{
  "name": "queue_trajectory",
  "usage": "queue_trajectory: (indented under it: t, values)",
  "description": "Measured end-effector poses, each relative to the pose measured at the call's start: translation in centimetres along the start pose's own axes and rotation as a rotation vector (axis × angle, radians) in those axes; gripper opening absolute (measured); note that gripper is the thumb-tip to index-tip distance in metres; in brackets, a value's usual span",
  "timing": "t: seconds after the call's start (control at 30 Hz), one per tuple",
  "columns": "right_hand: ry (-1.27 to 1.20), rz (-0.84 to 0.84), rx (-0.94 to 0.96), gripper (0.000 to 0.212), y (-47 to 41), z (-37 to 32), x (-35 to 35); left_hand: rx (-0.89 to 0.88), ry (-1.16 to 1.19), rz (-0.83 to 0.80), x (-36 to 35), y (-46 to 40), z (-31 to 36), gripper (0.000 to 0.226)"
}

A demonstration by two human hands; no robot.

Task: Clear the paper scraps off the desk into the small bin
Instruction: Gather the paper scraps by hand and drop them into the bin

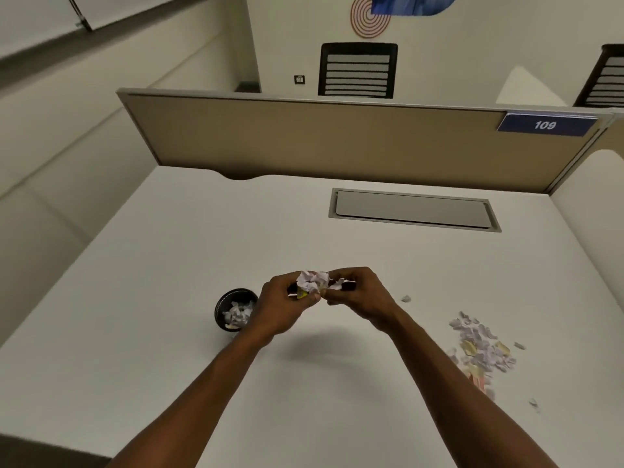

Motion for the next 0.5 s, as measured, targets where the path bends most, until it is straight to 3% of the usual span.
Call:
queue_trajectory:
  t: [0.33,0.5]
  values:
    - [0.048,-0.173,-0.068,0.022,-4.0,-0.8,-13.8,0.158,-0.141,0.116,11.7,4.5,-7.2,0.032]
    - [0.351,-0.209,-0.037,0.031,-4.4,0.1,-18.5,0.257,-0.267,0.110,13.6,6.8,-10.5,0.036]
Point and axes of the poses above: each hand's wrist, its own y-axis away from the middle knuckle, its own x-axis out of the back of the hand, z = x × y, the point moved 7 cm from there along -y, towards the middle knuckle, and after that the axes turned 15 degrees about -y, right-handed, at the moved point
